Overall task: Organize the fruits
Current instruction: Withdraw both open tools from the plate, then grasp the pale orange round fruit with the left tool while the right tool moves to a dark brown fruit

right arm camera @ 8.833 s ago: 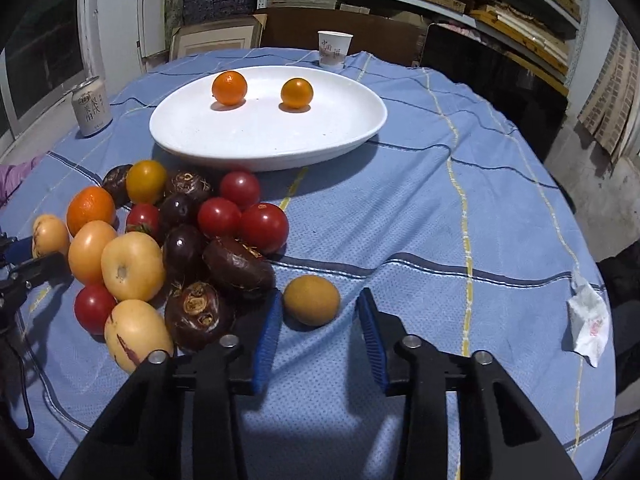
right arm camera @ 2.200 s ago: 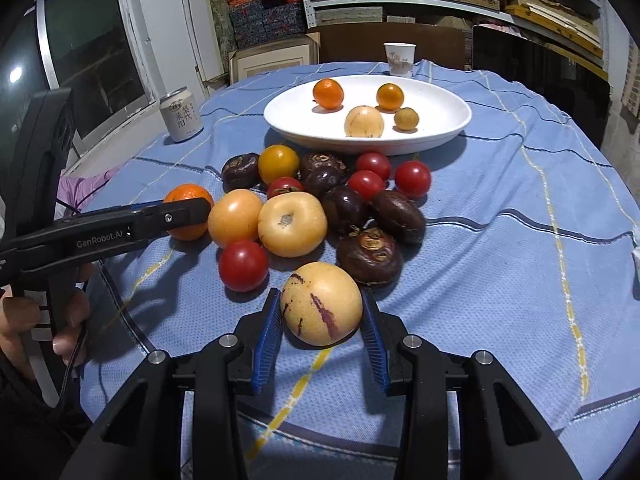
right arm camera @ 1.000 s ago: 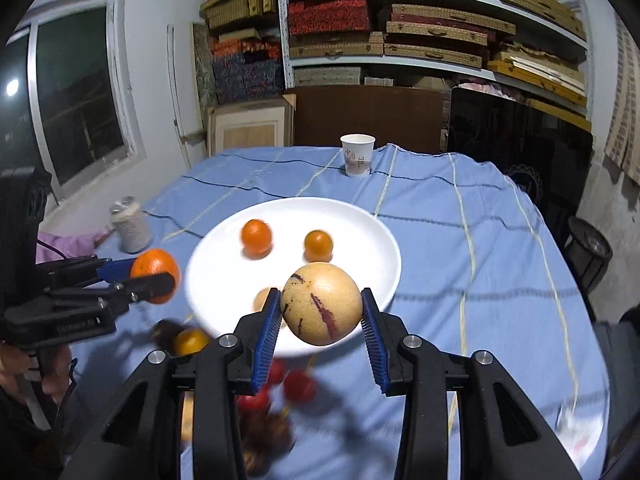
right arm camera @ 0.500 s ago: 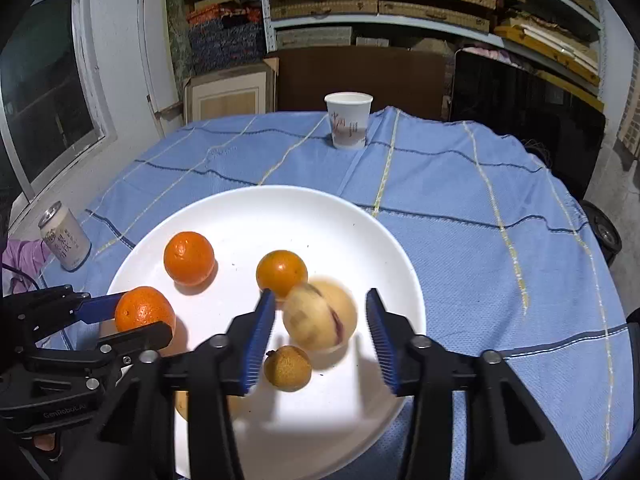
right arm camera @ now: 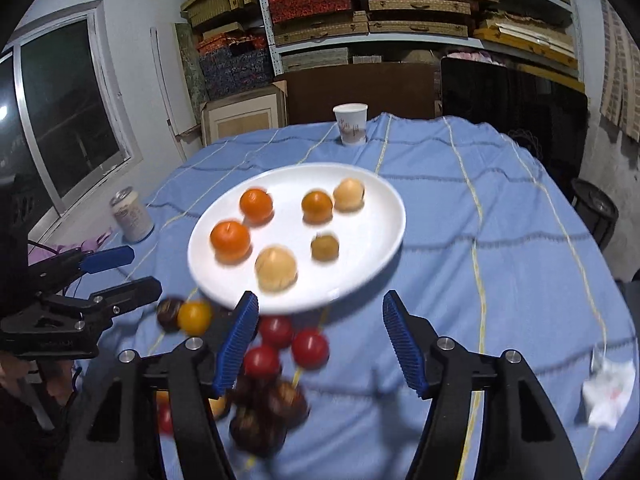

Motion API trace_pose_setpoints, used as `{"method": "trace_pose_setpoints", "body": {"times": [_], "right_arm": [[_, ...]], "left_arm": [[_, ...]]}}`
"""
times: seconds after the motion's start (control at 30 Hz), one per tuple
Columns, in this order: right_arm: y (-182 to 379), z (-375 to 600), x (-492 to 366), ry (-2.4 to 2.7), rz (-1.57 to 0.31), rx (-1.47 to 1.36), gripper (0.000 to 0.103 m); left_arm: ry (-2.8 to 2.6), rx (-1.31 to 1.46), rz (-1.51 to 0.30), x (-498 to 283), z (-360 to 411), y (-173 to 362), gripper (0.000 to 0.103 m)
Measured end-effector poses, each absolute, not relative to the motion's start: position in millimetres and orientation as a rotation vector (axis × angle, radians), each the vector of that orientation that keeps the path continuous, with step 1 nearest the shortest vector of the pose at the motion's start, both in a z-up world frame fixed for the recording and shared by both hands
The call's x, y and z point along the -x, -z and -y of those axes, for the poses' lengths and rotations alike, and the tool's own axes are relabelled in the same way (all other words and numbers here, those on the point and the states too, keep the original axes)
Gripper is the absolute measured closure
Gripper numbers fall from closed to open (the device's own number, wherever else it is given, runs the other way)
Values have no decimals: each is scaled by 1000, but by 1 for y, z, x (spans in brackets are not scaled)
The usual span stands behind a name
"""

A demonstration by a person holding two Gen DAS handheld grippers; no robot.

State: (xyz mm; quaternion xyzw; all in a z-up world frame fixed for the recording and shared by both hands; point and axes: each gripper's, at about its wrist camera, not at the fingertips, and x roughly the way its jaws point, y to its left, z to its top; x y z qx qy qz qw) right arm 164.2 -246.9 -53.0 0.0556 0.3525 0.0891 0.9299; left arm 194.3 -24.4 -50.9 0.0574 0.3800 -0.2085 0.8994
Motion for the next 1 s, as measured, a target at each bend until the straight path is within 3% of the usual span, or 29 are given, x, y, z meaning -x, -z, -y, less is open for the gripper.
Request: {"method": "trace_pose_setpoints", "body": {"times": [0.3, 0.5, 0.73, 0.9, 0.97, 1.0], "right_arm": [[99, 242, -111, -201, -762, -177, 38], [105, 250, -108, -209, -767, -252, 38], [105, 252, -106, -214, -759, -267, 38], [105, 253, -106, -215, -761, -272, 38], [105, 253, -107, -214, -762, -272, 38], [105, 253, -107, -214, -763, -271, 38]], "left_arm": [[448, -206, -801, -125, 21, 85, 23], [468, -142, -848, -134, 25, 96, 47], [535, -87, -844, -137, 27, 99, 68], [587, 1, -868, -145, 19, 101, 69], [592, 26, -898, -150, 17, 105, 52], [562, 33, -901, -152, 15, 106, 38]]}}
